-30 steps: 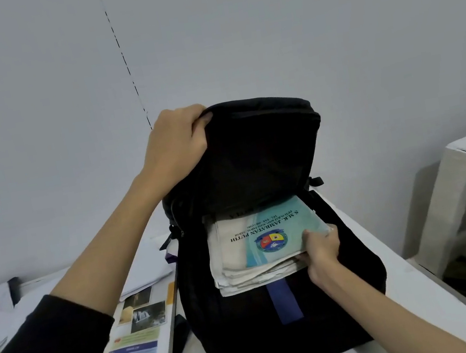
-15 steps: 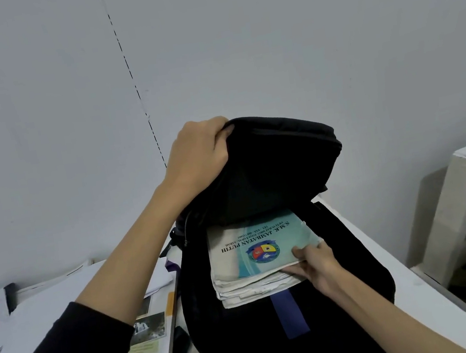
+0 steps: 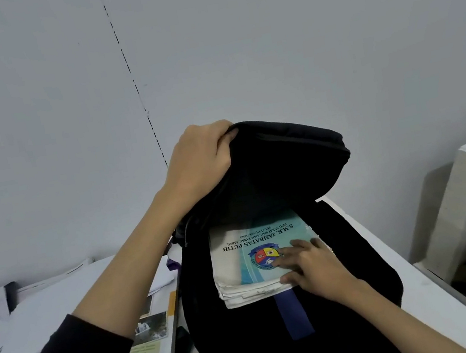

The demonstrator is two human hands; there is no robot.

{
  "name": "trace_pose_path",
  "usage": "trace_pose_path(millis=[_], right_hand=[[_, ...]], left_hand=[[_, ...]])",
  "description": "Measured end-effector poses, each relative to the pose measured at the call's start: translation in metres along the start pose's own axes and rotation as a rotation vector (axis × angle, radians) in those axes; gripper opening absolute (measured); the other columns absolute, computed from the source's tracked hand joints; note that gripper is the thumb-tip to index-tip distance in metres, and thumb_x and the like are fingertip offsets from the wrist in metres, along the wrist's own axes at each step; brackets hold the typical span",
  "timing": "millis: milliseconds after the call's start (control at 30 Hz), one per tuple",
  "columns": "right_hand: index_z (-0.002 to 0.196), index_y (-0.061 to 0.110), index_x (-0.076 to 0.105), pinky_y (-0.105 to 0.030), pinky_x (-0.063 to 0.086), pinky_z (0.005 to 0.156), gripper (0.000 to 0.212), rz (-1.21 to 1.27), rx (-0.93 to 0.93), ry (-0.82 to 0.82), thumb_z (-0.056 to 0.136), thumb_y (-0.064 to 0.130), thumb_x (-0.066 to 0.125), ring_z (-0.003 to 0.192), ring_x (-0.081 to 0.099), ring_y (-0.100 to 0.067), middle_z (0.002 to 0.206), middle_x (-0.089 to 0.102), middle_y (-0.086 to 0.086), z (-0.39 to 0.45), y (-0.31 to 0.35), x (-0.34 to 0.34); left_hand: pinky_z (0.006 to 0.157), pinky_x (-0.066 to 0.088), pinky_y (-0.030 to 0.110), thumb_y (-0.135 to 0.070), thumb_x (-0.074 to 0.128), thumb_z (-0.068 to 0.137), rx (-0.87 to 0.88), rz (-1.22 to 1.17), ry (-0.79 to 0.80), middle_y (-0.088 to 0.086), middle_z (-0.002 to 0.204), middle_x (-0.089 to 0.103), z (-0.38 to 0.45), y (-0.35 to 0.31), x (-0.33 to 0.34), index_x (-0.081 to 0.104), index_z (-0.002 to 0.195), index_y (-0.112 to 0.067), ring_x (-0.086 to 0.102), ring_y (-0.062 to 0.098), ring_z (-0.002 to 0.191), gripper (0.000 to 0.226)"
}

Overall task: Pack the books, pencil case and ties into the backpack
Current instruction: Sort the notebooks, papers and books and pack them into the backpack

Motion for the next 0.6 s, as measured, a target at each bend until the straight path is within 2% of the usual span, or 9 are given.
trace_pose_path(millis=[133,233,300,367,467,533,600], right_hand=[[0.134,0.044,0.047,-0.037,0.012,0.115,0.044,0.013,0.029,-0.016,0.091,0.049,0.051,0.143,0.02,-0.012,0.15,0.035,0.015,0.012,-0.007,0.005],[0.136,0.039,0.045,-0.039,0.007,0.117,0.049,0.041,0.038,-0.075,0.089,0.048,0.055,0.145,0.014,-0.012,0.152,0.031,0.014,0.008,-0.009,0.004],[0.136,0.037,0.047,-0.035,0.007,0.116,0.05,0.023,0.035,-0.129,0.088,0.047,0.057,0.144,0.014,-0.01,0.151,0.031,0.015,0.004,-0.019,-0.001],[0.126,0.034,0.059,-0.028,0.014,0.114,0.038,0.016,0.027,-0.195,0.089,0.04,0.06,0.142,0.023,-0.007,0.146,0.041,0.014,0.003,-0.032,-0.003],[0.105,0.025,0.073,-0.029,0.032,0.105,0.025,0.044,0.045,-0.283,0.081,0.029,0.072,0.127,0.049,-0.013,0.125,0.063,0.006,0.001,-0.037,-0.001],[0.085,0.021,0.078,-0.036,0.048,0.089,0.024,0.03,0.047,-0.325,0.062,0.019,0.087,0.105,0.066,-0.021,0.101,0.074,0.0,0.001,-0.035,0.004],[0.071,0.019,0.076,-0.037,0.055,0.071,0.03,0.012,0.01,-0.41,0.047,0.013,0.093,0.084,0.071,-0.025,0.082,0.075,0.001,-0.003,-0.03,0.003]], left_hand=[[0.068,0.047,0.035,-0.03,0.038,0.09,0.021,-0.005,-0.007,0.004,0.078,0.069,-0.002,-0.002,-0.007,0.069,0.099,-0.012,0.061,0.024,0.073,0.037],[0.068,0.047,0.035,-0.031,0.037,0.09,0.021,0.003,0.009,0.004,0.078,0.069,-0.005,-0.003,-0.007,0.069,0.101,-0.012,0.061,0.024,0.072,0.038],[0.067,0.047,0.035,-0.031,0.036,0.09,0.008,0.001,0.02,0.004,0.078,0.069,-0.009,0.0,-0.007,0.068,0.102,-0.013,0.06,0.024,0.072,0.039],[0.066,0.047,0.034,-0.032,0.037,0.09,-0.007,-0.004,0.025,0.003,0.077,0.069,-0.012,0.003,-0.008,0.068,0.102,-0.013,0.059,0.023,0.069,0.039],[0.062,0.04,0.03,-0.029,0.039,0.091,-0.043,-0.018,0.025,0.0,0.069,0.063,-0.016,0.009,-0.007,0.069,0.098,-0.012,0.051,0.018,0.063,0.035],[0.061,0.038,0.029,-0.027,0.04,0.092,-0.07,-0.031,0.02,-0.002,0.067,0.06,-0.02,0.011,-0.007,0.068,0.095,-0.011,0.05,0.018,0.062,0.032],[0.061,0.038,0.029,-0.023,0.042,0.094,-0.091,-0.023,0.026,0.001,0.069,0.063,-0.027,0.011,-0.004,0.067,0.093,-0.008,0.052,0.019,0.064,0.029]])
Point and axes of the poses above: each hand's wrist, its own z-axis towards the middle knuckle, its own x-axis out of the palm, y = z × x, the point moved 4 cm from there along z, towards the middle knuckle
